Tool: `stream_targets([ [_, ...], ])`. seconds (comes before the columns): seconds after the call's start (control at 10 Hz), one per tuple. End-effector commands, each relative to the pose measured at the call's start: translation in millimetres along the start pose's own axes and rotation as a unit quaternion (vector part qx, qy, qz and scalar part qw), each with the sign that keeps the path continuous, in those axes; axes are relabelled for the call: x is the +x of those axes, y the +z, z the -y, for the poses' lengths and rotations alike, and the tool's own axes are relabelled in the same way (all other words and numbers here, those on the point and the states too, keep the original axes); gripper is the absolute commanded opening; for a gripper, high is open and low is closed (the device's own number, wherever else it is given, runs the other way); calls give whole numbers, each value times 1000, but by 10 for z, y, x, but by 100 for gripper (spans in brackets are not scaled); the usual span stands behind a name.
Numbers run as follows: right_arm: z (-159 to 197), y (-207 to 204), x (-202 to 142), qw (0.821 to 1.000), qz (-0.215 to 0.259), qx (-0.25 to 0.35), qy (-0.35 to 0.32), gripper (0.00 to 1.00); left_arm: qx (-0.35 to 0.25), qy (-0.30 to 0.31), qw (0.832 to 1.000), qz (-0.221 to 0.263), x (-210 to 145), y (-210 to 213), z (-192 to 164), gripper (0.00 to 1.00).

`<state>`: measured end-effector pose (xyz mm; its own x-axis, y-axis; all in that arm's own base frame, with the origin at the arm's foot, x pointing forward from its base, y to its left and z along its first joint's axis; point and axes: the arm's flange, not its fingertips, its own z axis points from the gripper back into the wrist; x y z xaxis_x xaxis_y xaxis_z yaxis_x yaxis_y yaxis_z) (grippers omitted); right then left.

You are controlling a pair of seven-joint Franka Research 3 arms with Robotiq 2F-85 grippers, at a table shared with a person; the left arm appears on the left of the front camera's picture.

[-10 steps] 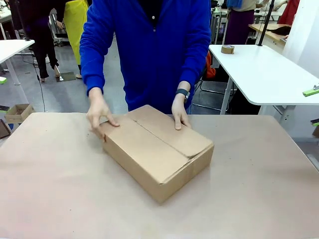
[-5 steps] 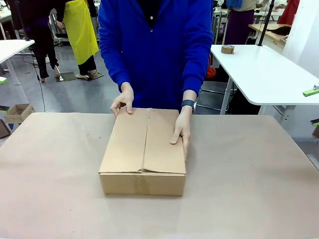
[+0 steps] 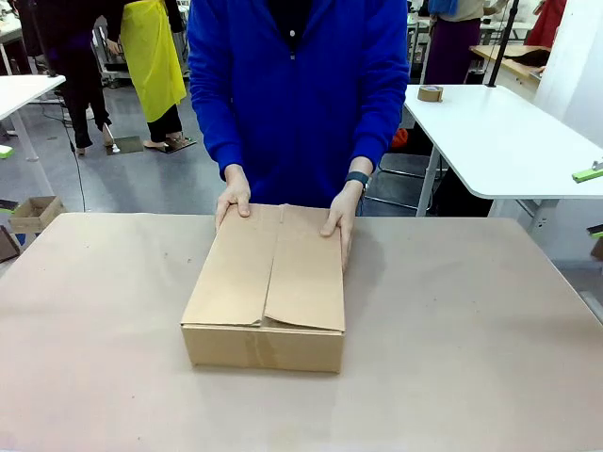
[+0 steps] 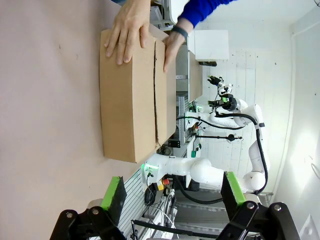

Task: Pack the gift set into the box.
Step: Press and hold the closed box until the human finishes sealing it.

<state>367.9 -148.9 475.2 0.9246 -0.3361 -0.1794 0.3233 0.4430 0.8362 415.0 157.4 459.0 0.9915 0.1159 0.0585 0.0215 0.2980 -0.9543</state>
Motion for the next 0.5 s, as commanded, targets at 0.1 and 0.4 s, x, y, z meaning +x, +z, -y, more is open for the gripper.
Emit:
stream_targets([
  [0.1, -751, -905, -39, 971, -21, -66, 228, 100, 23, -227, 972, -64, 114, -815, 411, 100],
  [0.4, -1216, -1968, -412, 877, -31, -41, 477, 100, 51, -365, 923, -106, 34, -1759, 373, 100],
])
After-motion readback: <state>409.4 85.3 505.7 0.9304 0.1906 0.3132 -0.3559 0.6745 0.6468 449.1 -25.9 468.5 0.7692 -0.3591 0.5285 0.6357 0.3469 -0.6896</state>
